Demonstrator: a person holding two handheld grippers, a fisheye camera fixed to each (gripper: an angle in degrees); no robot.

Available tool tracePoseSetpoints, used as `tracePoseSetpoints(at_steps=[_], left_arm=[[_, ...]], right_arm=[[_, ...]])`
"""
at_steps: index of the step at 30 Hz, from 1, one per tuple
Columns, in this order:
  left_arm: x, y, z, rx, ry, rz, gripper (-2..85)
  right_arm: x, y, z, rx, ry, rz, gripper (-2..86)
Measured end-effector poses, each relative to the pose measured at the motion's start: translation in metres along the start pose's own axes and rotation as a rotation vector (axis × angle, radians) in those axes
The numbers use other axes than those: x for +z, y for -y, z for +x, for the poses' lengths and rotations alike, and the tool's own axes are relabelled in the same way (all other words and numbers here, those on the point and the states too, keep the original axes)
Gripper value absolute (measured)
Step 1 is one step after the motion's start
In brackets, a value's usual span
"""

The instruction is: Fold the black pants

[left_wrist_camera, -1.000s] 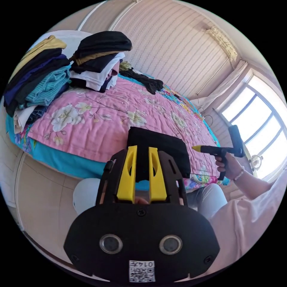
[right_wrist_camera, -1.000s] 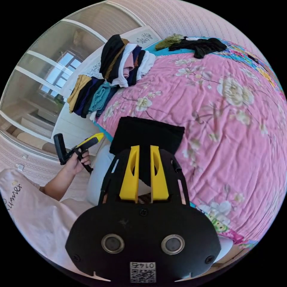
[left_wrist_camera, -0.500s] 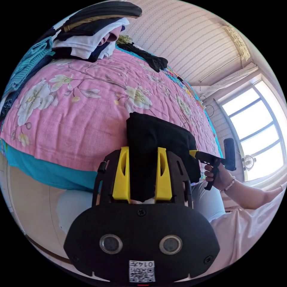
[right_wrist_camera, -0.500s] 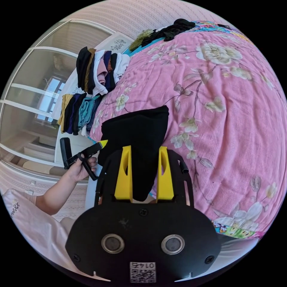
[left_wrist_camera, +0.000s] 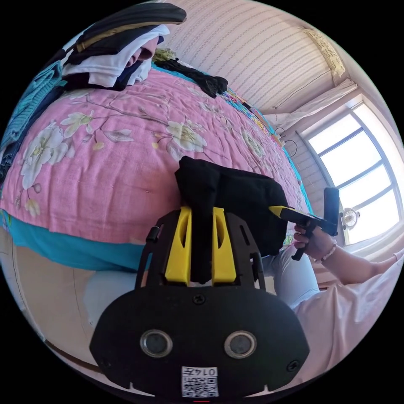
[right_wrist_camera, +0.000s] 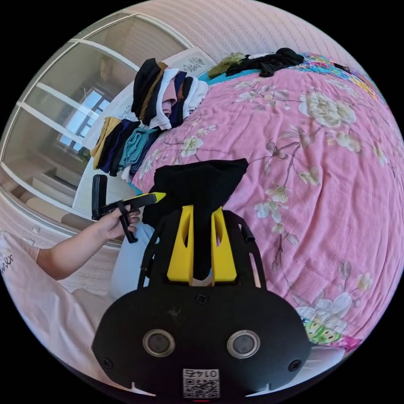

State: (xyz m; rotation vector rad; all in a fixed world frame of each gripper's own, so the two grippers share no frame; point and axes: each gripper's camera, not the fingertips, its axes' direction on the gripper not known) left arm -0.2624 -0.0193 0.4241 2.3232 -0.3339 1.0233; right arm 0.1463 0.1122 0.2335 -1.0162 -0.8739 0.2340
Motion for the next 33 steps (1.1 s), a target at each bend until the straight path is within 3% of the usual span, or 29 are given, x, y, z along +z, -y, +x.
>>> tracePoseSetpoints(at_steps=[5,9,19,26,29,33], left_arm=[[0.023,0.01,0.048,0.041,-0.064,-0.061,6.6],[0.056,0.018,0.107,0.074,-0.118,-0.089,6.6],[0.234,0.042,0.358,0.402,-0.378,-0.411,4.6],[0.341,0.045,0.551,0.479,-0.396,-0.496,4.6],[0.37,0.041,0.6,0.417,-0.505,-0.557,4.8],[0.391,0.02,0.626,0.505,-0.436,-0.577,7.7]], right_arm=[[-0.036,0.001,-0.023,-0.12,-0.069,-0.002,6.1],[-0.077,-0.014,-0.003,-0.093,-0.118,0.022,6.1],[-0.231,-0.117,0.131,0.207,-0.359,0.067,6.1],[-0.325,-0.152,0.218,0.302,-0.615,0.003,6.6],[-0.352,-0.167,0.246,0.358,-0.757,-0.026,7.8],[-0.35,-0.198,0.277,0.533,-0.876,0.006,8.1]])
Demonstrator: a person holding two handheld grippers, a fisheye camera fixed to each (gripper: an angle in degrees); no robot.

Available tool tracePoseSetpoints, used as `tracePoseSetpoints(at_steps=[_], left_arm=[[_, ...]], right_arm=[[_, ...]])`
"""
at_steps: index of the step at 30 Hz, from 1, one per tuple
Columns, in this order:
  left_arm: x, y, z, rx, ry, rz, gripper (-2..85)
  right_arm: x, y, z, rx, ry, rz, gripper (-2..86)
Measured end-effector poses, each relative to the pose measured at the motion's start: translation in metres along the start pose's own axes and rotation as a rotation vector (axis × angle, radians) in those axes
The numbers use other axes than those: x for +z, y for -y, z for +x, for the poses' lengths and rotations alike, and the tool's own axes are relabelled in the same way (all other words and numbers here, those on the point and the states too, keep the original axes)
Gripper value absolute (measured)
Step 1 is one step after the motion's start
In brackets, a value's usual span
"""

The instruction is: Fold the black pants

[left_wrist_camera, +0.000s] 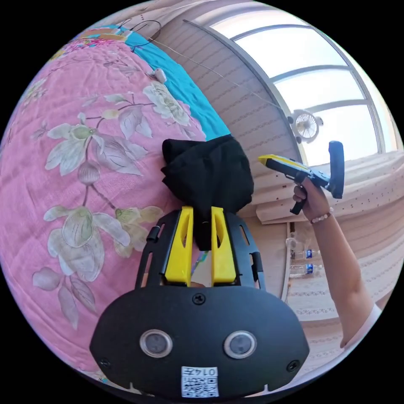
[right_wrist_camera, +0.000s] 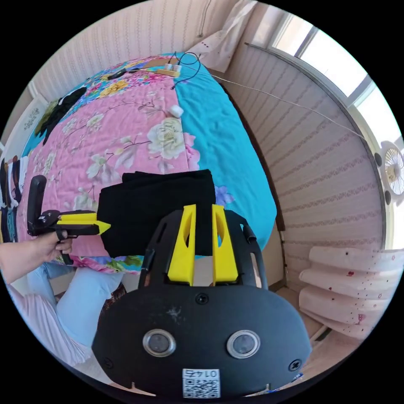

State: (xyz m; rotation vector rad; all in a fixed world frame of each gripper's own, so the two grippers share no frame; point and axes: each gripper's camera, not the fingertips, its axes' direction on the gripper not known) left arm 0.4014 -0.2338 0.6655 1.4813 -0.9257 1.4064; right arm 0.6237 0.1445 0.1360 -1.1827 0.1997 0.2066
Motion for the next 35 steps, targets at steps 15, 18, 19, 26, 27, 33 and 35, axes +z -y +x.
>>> tracePoseSetpoints(at_steps=[15,18,19,26,27,33,35], left_arm=[[-0.173,-0.183,0.067,0.502,0.192,0.334,9.3],[-0.248,-0.278,0.074,0.555,0.304,0.439,9.2],[-0.275,-0.313,0.072,0.509,0.357,0.442,9.0],[-0.44,-0.526,0.051,0.144,0.663,0.709,8.7],[-0.453,-0.543,0.048,0.113,0.677,0.732,8.8],[-0.565,-0.726,0.027,-0.226,0.87,1.026,9.6],[-0.604,-0.793,0.021,-0.331,0.96,1.104,9.8]], right_arm=[[0.006,-0.219,-0.202,-0.019,0.224,0.394,7.7],[0.002,-0.273,-0.286,-0.135,0.343,0.482,1.7],[0.006,-0.291,-0.319,-0.177,0.399,0.502,1.3],[0.013,-0.336,-0.509,-0.616,0.64,0.459,4.9],[0.011,-0.337,-0.524,-0.654,0.658,0.461,5.9],[-0.016,-0.347,-0.676,-1.028,0.832,0.541,8.0],[-0.029,-0.351,-0.739,-1.136,0.852,0.565,10.0]])
